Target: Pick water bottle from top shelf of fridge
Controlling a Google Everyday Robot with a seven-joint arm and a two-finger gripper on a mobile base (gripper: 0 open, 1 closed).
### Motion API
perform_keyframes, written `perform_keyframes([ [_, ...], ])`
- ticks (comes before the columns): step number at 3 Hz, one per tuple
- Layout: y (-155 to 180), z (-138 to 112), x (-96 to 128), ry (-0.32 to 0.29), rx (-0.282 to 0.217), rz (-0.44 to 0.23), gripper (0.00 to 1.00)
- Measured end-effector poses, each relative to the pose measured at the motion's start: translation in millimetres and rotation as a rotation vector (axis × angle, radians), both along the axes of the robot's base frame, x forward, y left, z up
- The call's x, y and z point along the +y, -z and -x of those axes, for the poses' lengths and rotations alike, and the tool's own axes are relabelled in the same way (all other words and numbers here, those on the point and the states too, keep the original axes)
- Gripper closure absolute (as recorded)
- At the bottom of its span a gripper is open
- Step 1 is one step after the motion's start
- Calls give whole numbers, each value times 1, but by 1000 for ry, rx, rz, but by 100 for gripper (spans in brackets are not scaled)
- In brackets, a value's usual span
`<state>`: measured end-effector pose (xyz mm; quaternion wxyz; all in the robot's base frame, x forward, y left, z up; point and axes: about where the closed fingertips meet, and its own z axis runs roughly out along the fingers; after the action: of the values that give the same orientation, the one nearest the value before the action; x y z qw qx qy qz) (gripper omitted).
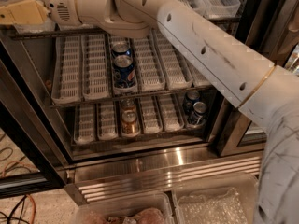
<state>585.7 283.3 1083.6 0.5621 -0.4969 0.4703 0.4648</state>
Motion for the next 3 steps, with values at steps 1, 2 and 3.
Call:
perform_keyframes([
  [1, 5, 1, 3, -7, 17, 12, 50],
  [2, 1, 1, 3, -6, 17, 12, 73],
  [3, -1, -2, 4, -6, 18, 13, 96],
])
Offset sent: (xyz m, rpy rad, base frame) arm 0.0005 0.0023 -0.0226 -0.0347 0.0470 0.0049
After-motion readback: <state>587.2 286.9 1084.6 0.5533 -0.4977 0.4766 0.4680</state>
